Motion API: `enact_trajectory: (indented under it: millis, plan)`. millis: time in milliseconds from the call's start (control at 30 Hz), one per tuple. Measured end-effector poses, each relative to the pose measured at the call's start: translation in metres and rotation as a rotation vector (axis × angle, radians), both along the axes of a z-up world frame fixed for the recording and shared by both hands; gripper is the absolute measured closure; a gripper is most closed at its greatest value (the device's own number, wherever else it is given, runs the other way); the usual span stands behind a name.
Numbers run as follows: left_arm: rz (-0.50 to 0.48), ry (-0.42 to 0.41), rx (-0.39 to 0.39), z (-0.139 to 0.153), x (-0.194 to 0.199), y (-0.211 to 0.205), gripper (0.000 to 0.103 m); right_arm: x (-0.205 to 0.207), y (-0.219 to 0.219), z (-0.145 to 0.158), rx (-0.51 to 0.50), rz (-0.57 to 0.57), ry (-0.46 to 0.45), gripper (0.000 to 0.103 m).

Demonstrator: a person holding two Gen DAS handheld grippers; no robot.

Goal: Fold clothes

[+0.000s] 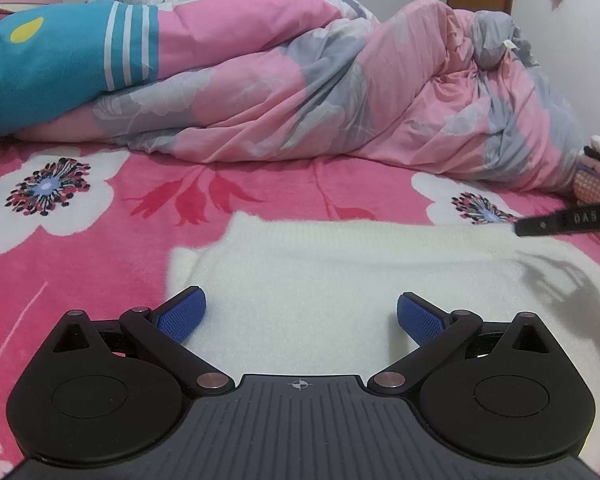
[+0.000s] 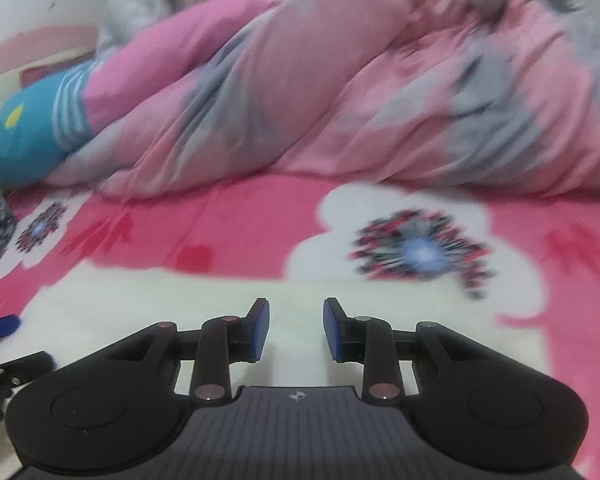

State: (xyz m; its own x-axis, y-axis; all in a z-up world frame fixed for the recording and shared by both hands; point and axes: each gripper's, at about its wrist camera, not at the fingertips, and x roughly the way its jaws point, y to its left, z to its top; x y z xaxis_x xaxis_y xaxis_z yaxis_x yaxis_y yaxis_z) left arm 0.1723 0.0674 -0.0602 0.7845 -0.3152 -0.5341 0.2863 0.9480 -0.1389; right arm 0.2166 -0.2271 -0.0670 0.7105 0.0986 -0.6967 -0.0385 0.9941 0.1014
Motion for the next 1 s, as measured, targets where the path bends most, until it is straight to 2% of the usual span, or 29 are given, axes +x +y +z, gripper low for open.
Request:
enact_trajectory:
  millis: [200, 333, 433, 500, 567, 600, 700, 800, 867, 1000]
  plan:
    - [0.000, -0.003, 0.001, -0.001, 0.000, 0.001, 0.000, -0.012, -0.022, 0.002, -0.026, -0.059, -0.029, 0.071]
    - [0.000, -0.003, 0.001, -0.001, 0.000, 0.001, 0.000, -0.026, -0.029, 0.022, -0.059, -0.091, -0.110, 0.070]
    - [0.000, -0.002, 0.002, -0.001, 0.000, 0.001, 0.000, -0.024, -0.049, 0.006, -0.066, -0.141, -0.065, 0.070]
    - [0.000, -0.001, 0.000, -0.001, 0.000, 0.000, 0.000, -0.025, -0.057, -0.003, -0.042, -0.122, -0.065, 0.070]
    - [0.000, 0.001, -0.006, -0.001, 0.001, 0.001, 0.000, -0.023, -0.062, 0.007, -0.006, -0.136, -0.049, 0.071]
    - [0.000, 0.002, -0.008, 0.000, 0.001, 0.001, 0.000, -0.025, -0.066, 0.016, 0.013, -0.152, -0.062, 0.071]
    - [0.000, 0.002, -0.009, 0.000, 0.001, 0.001, 0.000, -0.043, -0.086, 0.043, 0.023, -0.244, -0.179, 0.071]
    - [0.001, 0.000, 0.001, -0.001, 0.001, 0.000, 0.000, -0.056, -0.104, 0.055, 0.006, -0.290, -0.230, 0.070]
    - [0.002, 0.000, 0.006, -0.001, 0.001, -0.001, 0.000, -0.062, -0.111, 0.057, 0.000, -0.277, -0.238, 0.071]
    - [0.004, -0.002, 0.014, -0.001, 0.001, -0.002, 0.000, -0.067, -0.108, 0.041, -0.001, -0.162, -0.239, 0.072]
